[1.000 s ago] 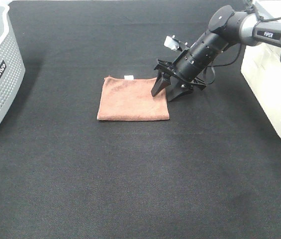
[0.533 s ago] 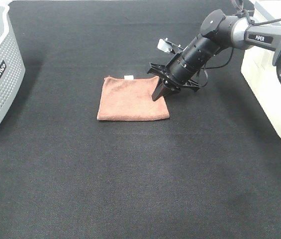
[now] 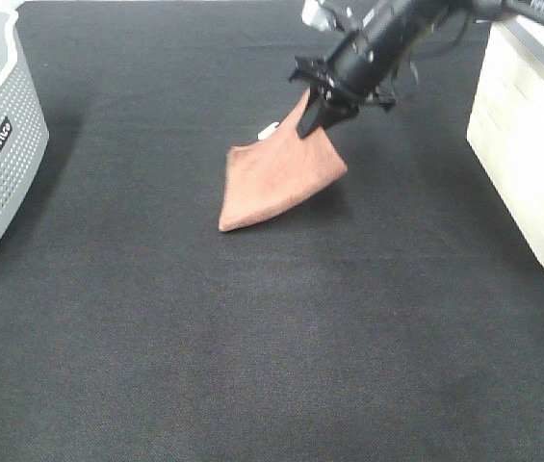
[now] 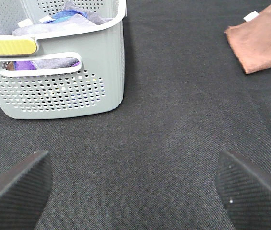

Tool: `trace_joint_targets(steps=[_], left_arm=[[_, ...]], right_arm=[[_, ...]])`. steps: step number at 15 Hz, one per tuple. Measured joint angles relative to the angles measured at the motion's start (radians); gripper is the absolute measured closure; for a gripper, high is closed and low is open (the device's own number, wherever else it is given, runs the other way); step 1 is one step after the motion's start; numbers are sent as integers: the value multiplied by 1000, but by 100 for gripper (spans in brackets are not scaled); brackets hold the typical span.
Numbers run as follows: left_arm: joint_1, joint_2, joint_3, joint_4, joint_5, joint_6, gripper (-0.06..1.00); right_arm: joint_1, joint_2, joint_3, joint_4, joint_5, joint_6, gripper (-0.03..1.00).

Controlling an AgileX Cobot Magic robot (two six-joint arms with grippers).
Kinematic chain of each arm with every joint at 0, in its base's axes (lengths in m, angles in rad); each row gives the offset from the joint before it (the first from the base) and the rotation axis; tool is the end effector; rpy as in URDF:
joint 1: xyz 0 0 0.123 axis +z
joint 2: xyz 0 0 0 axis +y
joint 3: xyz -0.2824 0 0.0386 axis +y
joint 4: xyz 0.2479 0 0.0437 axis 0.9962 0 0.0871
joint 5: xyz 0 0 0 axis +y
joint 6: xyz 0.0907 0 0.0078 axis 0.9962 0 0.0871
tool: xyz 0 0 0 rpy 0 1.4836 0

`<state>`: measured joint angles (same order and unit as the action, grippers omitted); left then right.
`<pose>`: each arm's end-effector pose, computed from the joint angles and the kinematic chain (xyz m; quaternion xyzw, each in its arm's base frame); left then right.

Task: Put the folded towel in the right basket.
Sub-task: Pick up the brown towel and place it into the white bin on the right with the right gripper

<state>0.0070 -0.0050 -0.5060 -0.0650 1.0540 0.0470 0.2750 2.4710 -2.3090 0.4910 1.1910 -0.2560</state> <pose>-0.0061 -0.0052 0.2795 0.0183 0.8479 -0.0182 0.5295 0.4943 0.1809 0.1945 -0.1987 0.9395 0.2382 0.1451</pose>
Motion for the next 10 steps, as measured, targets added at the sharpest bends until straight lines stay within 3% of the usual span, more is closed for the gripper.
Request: trace_joint_targets(steps=[5,10], left_arm=[[0,0,0,0,0,0,7],[0,0,0,0,0,0,7]], right_arm=[[40,-172,-51,-294,20,64,96],[40,-359,-51,-504,22,85,96]])
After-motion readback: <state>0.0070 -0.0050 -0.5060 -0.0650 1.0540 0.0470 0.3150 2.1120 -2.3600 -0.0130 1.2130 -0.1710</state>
